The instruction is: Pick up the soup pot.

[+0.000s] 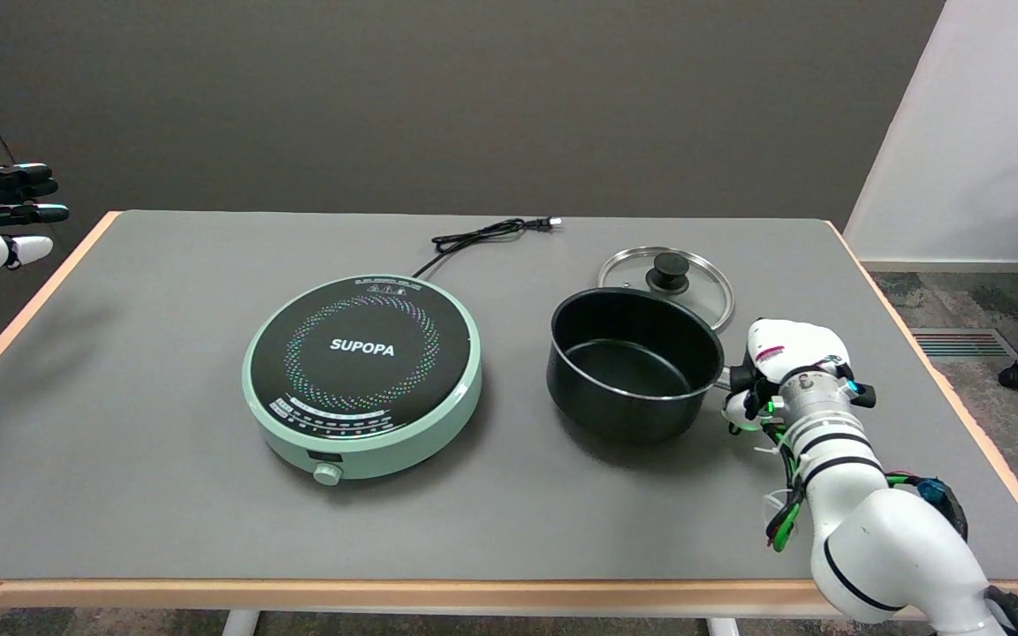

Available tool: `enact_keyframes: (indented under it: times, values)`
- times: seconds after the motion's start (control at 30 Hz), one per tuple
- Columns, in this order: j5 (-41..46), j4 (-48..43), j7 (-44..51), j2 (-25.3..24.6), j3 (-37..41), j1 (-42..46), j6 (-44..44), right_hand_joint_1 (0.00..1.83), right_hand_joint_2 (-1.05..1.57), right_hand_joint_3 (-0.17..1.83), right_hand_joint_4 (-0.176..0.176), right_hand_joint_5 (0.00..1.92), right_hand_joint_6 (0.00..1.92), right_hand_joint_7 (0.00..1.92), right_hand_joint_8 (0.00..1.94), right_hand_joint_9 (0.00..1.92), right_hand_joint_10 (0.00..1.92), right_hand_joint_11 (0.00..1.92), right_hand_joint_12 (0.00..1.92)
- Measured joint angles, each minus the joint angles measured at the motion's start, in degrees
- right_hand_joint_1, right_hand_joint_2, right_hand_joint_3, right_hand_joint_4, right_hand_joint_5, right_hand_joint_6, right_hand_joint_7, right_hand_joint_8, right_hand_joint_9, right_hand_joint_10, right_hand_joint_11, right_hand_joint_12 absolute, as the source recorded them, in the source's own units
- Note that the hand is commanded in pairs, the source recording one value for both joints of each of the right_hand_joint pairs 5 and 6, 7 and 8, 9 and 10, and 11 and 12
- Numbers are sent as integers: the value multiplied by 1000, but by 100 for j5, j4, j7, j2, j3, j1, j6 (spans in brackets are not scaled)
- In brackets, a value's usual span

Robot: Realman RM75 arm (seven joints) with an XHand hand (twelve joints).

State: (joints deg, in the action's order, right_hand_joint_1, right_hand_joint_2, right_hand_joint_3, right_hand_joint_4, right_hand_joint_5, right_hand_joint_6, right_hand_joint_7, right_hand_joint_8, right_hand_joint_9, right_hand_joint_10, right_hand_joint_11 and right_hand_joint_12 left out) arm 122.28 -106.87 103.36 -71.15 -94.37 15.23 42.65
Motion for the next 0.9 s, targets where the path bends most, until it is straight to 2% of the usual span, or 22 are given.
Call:
enact_keyframes:
  times: [0.4,0.9]
  values:
    - [49,7,-63,-6,148,-21,-246,1207,523,1182,-61,1792,1792,1792,1792,1792,1792,1792,1792]
    - [87,24,-91,4,291,-288,-921,1234,456,1309,-68,1778,1778,1778,1778,1778,1778,1778,1778]
